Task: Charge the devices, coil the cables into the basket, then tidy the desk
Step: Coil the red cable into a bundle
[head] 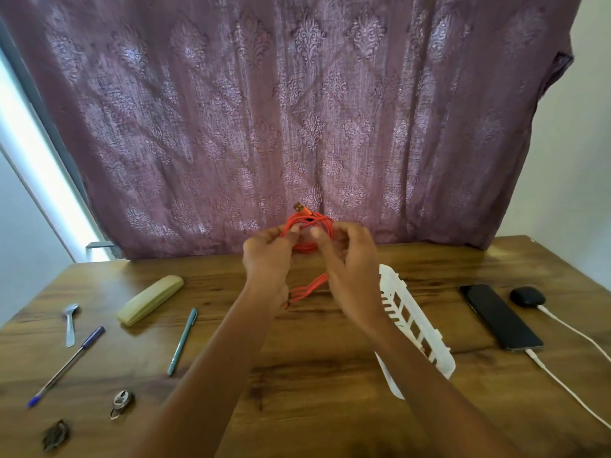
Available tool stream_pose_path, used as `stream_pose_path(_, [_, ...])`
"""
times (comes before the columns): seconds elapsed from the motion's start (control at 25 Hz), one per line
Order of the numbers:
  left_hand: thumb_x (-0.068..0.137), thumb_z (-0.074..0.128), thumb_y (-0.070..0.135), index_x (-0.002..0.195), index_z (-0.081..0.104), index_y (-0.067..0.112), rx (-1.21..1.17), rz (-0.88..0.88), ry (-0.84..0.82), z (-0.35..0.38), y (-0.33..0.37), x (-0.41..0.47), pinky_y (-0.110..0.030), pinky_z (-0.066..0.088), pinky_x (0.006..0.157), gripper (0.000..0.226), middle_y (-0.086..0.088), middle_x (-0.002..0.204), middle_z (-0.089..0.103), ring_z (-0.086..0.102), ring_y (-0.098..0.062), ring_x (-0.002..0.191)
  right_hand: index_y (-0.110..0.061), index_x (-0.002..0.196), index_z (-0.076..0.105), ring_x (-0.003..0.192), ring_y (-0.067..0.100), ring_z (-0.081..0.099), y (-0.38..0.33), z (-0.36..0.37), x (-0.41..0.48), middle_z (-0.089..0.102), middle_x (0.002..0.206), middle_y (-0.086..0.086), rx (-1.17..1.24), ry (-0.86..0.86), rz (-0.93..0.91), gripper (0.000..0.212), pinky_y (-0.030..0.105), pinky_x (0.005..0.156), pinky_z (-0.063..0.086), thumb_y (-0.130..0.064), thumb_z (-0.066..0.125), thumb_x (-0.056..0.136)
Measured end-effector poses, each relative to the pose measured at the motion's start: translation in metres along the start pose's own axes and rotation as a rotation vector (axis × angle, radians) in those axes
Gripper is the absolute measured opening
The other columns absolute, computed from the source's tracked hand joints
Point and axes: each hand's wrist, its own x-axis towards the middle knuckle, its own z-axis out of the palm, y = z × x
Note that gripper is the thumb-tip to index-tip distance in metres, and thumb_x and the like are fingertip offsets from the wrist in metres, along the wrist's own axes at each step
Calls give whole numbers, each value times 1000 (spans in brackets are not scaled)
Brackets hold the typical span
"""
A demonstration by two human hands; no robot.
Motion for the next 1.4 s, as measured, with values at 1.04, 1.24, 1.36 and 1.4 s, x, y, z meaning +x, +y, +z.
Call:
stream_pose_path(1.04, [78,72,19,85,62,24,597,454,-242,5,16,-17,-13,52,67,13,9,74,70,65,2,69,-9,75,50,75,26,60,-2,-37,42,62,81,12,-46,-193,-300,18,43,66,54,1,65,75])
stream_pose_path(1.24, [80,70,8,84,63,23,353,279,-199,12,11,-19,-33,57,77,17,0,78,72,70,-16,77,-13,80,63,79,17,62,10,-31,23,64,97,-2,-436,54,-494,4,24,46,44,-17,64,82])
stream_pose_path(1.36, [81,66,3,94,67,9,185,180,-162,17,8,-21,-24,56,70,14,-3,78,69,67,-12,71,-17,88,68,93,19,63,6,-25,14,61,120,2,-485,106,-432,15,23,46,42,-24,55,86])
stream_pose_path(1.4, [82,65,2,97,66,6,133,159,-150,19,9,-22,-19,54,64,15,-3,77,68,65,-8,65,-20,91,68,100,20,60,5,-23,13,55,130,2,-460,91,-364,16,24,50,43,-26,54,87])
